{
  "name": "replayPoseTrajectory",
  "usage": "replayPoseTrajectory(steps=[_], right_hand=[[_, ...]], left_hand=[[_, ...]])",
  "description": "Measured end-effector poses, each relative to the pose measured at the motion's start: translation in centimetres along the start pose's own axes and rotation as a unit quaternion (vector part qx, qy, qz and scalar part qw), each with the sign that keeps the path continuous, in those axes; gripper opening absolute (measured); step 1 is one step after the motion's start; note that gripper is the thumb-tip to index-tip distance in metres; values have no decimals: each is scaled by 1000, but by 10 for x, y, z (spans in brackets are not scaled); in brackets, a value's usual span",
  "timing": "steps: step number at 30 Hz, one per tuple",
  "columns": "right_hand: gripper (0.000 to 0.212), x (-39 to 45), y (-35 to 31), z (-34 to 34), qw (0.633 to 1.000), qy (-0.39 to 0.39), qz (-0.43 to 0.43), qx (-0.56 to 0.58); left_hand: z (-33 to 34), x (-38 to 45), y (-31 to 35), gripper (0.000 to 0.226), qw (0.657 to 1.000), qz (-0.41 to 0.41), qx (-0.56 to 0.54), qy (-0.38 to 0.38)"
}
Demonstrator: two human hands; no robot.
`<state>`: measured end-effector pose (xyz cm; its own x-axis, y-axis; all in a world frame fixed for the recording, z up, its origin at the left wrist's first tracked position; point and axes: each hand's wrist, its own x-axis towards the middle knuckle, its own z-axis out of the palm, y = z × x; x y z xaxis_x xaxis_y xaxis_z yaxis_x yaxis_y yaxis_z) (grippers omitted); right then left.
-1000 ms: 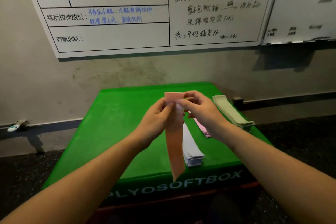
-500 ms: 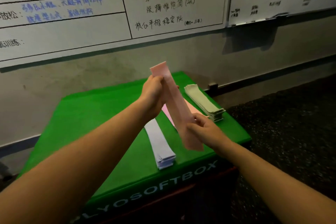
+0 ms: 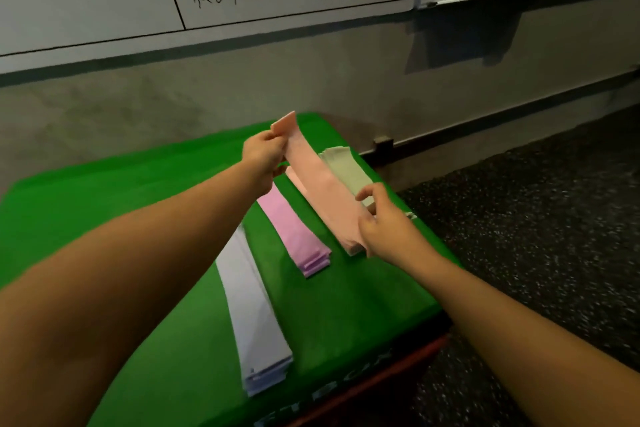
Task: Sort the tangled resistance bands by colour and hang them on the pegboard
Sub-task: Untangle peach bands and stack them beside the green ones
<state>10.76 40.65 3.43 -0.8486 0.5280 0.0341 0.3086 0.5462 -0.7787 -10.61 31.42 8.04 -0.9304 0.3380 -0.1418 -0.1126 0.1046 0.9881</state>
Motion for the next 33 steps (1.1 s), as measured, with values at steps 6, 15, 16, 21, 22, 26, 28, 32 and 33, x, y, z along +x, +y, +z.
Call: replayPoseTrajectory(steps=[6,15,16,21,22,26,28,32,33], right_hand=[[27,68,11,20,989,-59,53,-125],[30,89,33,52,948,-106,44,-296],[29,87,33,52,940,-102,28,-325],[33,75,24,47,884,-58,-31,-463],[35,72,21,44,882,-52,-33,-467],[34,70,11,14,913,-20,-36,-407],[29,77,16,-7,949,-9,5,-315],[40,96,41,-38,979,-47,118,-160],[44,100,48,-40,980,-55,137,-134]], left_hand=[[10,75,-31,19,997,3,73,14],[19,129,-101,12,966,25,258,-13],[18,131,-105,14,961,32,274,-15],[15,123,-102,37,936,58,346,-7],[14,119,-98,44,933,65,355,5],[19,107,-77,39,927,129,353,3],[29,100,-66,30,914,171,365,-40],[59,91,-48,29,837,259,445,-185],[66,91,-44,34,814,269,466,-216]])
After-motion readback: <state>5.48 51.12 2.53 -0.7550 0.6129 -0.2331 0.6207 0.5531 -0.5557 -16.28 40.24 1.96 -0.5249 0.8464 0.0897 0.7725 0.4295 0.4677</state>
